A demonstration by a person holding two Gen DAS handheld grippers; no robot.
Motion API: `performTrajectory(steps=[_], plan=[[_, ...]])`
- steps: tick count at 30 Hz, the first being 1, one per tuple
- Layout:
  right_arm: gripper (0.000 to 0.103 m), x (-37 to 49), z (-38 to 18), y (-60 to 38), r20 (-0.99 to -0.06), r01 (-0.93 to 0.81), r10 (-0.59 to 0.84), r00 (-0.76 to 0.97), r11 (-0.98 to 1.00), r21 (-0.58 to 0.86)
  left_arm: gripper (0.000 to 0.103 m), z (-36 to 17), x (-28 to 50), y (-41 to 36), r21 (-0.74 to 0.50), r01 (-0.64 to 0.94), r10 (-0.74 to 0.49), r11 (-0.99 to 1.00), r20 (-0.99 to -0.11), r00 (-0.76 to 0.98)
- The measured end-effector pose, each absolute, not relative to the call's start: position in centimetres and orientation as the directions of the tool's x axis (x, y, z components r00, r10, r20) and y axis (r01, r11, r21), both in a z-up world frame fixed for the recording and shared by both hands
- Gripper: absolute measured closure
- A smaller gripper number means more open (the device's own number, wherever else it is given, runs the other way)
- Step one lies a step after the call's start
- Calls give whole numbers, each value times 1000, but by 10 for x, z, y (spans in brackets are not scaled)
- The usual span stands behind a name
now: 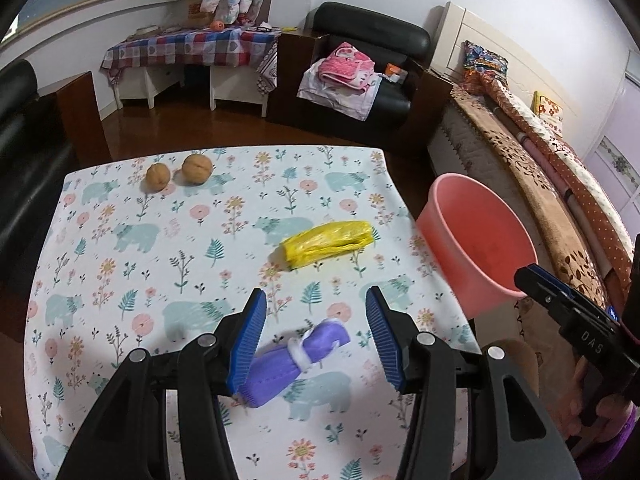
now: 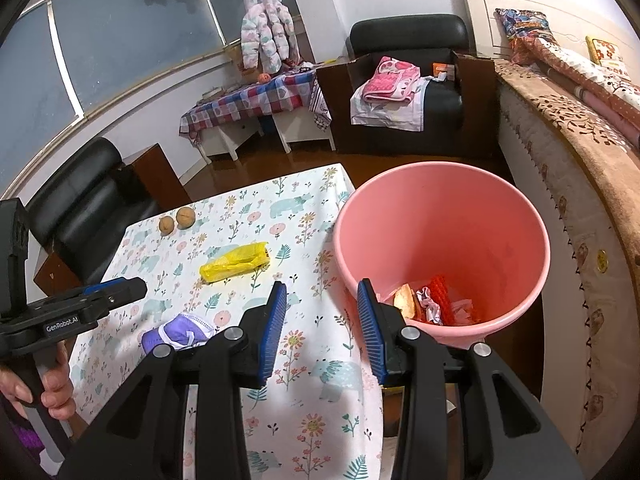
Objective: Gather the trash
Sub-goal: 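Close the left tool on the rolled purple cloth and lift it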
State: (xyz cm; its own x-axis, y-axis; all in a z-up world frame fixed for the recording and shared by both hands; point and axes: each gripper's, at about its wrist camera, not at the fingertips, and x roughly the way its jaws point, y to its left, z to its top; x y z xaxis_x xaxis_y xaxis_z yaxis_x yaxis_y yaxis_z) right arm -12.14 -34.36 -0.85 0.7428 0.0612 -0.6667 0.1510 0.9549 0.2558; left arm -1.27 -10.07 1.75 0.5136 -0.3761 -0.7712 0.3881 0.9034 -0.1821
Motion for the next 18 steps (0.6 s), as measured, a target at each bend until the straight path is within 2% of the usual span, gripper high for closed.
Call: performTrajectory(steps=[18], plan=[[65, -111, -21, -326, -696, 123, 87, 712, 962, 245, 48, -7, -14, -77, -174, 405, -367, 898, -804, 467]])
